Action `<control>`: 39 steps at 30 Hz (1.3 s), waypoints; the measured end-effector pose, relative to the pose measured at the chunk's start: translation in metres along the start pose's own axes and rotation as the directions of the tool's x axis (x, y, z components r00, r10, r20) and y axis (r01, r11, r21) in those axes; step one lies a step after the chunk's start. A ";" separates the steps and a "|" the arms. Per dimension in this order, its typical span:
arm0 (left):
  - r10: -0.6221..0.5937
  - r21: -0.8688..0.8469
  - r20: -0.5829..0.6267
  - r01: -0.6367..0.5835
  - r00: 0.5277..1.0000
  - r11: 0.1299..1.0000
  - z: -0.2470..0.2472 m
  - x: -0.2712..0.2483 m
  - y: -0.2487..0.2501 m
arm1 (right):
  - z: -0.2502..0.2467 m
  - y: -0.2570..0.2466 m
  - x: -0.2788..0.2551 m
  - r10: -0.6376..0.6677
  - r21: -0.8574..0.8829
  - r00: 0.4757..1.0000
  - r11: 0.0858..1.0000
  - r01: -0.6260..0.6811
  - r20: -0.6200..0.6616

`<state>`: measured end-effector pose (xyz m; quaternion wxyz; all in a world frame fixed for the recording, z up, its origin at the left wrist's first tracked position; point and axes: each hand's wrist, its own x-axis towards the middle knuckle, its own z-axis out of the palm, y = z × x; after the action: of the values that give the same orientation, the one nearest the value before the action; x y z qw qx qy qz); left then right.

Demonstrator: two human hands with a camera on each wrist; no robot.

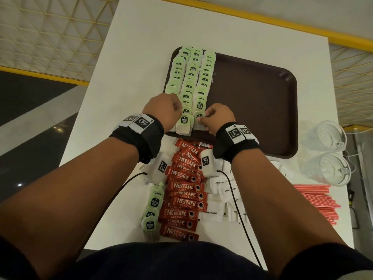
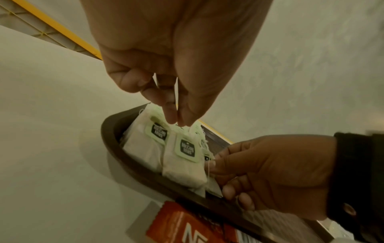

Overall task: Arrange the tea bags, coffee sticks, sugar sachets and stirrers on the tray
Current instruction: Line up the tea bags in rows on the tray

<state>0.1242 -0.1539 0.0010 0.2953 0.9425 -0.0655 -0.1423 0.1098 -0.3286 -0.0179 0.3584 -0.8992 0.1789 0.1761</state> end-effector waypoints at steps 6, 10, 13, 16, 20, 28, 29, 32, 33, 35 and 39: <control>0.056 0.038 -0.004 -0.056 0.998 0.998 0.003 0.002 0.008 | -0.004 0.003 0.001 0.018 -0.055 1.000 0.998 -0.019 -0.017; 0.164 0.080 0.015 -0.165 0.986 0.983 0.008 0.006 0.013 | -0.014 0.012 -0.001 0.030 0.051 1.000 0.998 -0.030 -0.003; 0.239 0.157 0.045 -0.244 0.970 0.957 0.014 0.010 0.020 | -0.022 0.016 -0.002 0.033 0.074 0.999 0.997 -0.034 0.015; 0.240 0.207 0.026 -0.240 0.971 0.949 0.018 0.017 0.027 | -0.028 0.017 0.000 0.053 0.070 0.997 0.996 -0.056 0.050; 0.164 0.229 0.008 -0.162 0.986 0.960 0.021 0.027 0.031 | -0.029 0.020 0.003 0.112 0.181 0.992 0.976 -0.121 0.061; 0.028 0.133 0.081 -0.039 0.996 0.990 0.024 0.033 0.034 | -0.026 0.010 0.009 0.111 0.407 0.991 0.904 -0.131 0.073; 0.014 0.111 0.081 -0.023 0.997 0.994 0.024 0.033 0.033 | -0.026 0.011 0.010 0.101 0.408 0.992 0.905 -0.121 0.070; -0.004 0.071 0.084 -0.002 0.996 0.998 0.024 0.031 0.031 | -0.025 0.011 0.012 0.064 0.412 0.997 0.908 -0.077 0.045; -0.012 0.072 0.082 0.006 0.997 0.997 0.024 0.030 0.031 | -0.025 0.010 0.012 0.050 0.412 0.998 0.909 -0.062 0.040; -0.023 0.084 0.069 0.017 0.997 0.996 0.025 0.030 0.029 | -0.026 0.009 0.013 0.023 0.399 0.999 0.916 -0.037 0.041; -0.018 0.109 0.055 0.012 0.998 0.994 0.027 0.030 0.028 | -0.030 0.009 0.013 -0.015 0.329 0.999 0.944 0.003 0.034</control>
<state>0.1431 -0.1976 -0.0113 0.2404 0.9533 -0.0744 -0.1668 0.1231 -0.3584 -0.0089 0.5073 -0.8243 0.1951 0.1585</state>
